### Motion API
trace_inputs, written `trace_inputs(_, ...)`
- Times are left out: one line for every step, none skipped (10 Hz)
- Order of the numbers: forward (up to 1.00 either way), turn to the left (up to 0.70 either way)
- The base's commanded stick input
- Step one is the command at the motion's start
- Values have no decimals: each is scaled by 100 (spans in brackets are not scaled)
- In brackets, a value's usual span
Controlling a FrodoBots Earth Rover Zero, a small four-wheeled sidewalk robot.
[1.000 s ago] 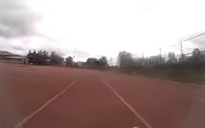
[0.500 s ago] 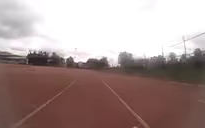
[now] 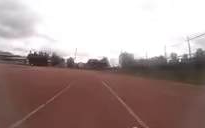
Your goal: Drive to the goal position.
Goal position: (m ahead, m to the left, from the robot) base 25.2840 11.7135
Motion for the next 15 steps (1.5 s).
trace_inputs(70, 0)
trace_inputs(70, 0)
trace_inputs(70, 0)
trace_inputs(70, 0)
trace_inputs(70, 0)
trace_inputs(70, 0)
trace_inputs(70, 0)
trace_inputs(70, 0)
trace_inputs(70, 0)
trace_inputs(70, 0)
trace_inputs(70, 0)
trace_inputs(70, 0)
trace_inputs(70, 0)
trace_inputs(70, 0)
trace_inputs(70, 0)
